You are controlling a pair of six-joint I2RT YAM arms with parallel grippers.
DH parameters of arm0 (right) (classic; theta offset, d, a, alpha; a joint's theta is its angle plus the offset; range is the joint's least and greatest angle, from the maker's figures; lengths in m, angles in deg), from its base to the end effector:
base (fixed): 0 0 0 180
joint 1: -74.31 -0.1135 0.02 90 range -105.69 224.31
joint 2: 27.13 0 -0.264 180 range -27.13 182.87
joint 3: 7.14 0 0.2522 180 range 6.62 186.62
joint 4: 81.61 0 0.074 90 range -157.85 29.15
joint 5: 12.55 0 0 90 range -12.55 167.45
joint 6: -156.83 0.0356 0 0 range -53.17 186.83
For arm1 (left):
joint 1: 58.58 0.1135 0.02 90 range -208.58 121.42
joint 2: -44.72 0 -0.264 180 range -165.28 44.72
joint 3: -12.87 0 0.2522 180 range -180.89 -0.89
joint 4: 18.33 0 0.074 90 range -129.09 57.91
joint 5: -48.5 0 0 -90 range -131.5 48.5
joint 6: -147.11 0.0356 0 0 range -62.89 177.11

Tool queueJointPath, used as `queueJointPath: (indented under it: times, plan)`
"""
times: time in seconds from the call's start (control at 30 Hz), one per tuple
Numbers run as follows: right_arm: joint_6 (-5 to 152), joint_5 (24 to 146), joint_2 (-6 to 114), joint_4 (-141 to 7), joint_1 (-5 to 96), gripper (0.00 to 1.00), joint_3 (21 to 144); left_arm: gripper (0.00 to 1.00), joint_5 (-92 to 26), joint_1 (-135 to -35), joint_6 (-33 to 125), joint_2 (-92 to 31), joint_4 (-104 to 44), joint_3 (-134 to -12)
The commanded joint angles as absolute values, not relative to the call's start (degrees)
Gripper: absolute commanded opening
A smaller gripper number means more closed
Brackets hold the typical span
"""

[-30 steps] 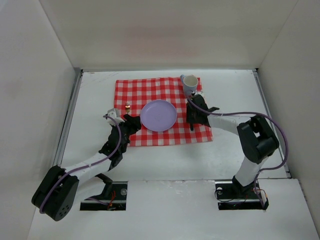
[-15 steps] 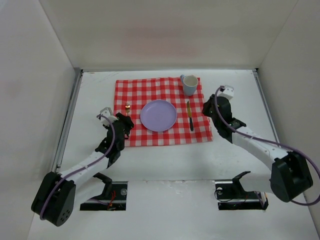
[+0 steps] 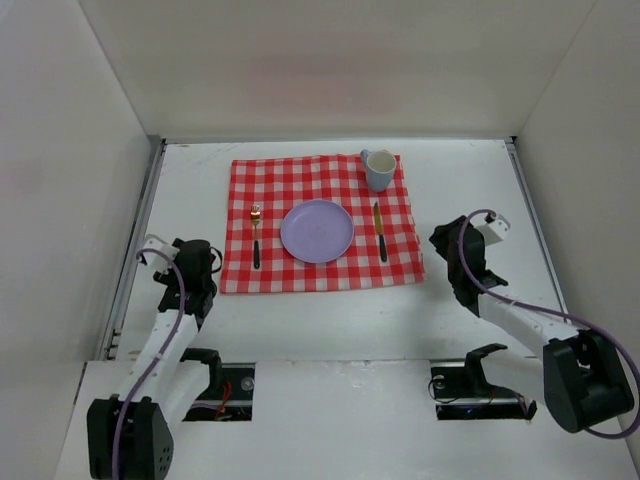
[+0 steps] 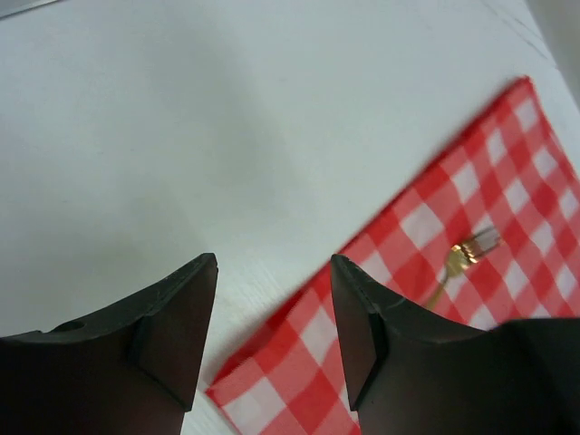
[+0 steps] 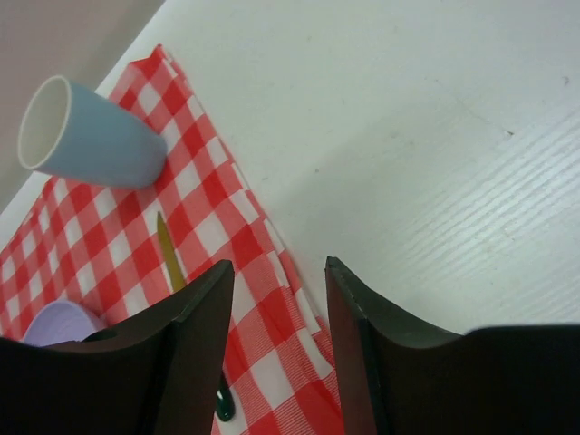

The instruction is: Set the dinner table for one person

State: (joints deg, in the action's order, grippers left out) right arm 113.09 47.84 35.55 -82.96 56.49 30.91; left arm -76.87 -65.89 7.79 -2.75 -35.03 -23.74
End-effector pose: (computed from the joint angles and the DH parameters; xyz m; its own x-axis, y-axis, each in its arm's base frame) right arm 0.2191 0.0520 0.2015 -0.1402 0.6147 -0.7762 0.3866 0.7557 0.5287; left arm 0.1817 -0.0025 0.2129 0.0082 -0.6245 -0.7810 -0.6122 0.6144 -0.4977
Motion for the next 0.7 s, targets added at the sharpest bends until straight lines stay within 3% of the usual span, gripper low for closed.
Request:
queueJointPath:
  times: [0.0, 0.13, 0.37, 0.67]
  plan:
    - [116.39, 49.57, 37.29, -90.08, 57.4, 0.54, 30.44, 0.5, -73.15, -61.44, 5.96, -0.55, -40.7, -24.45]
    - [117.98, 52.92, 40.89, -92.19, 57.66, 0.56, 30.79, 0.52, -72.61, -57.57, 8.15, 0.24, -42.1, -24.27]
    - [118.59, 55.73, 40.28, -92.72, 58.98, 0.58, 30.17, 0.58, -72.17, -59.14, 7.28, -4.58, -42.72, -27.07]
    - [119.39, 59.07, 42.57, -93.69, 59.15, 0.59, 30.7, 0.59, -71.91, -60.82, 5.87, -5.73, -40.53, -27.61]
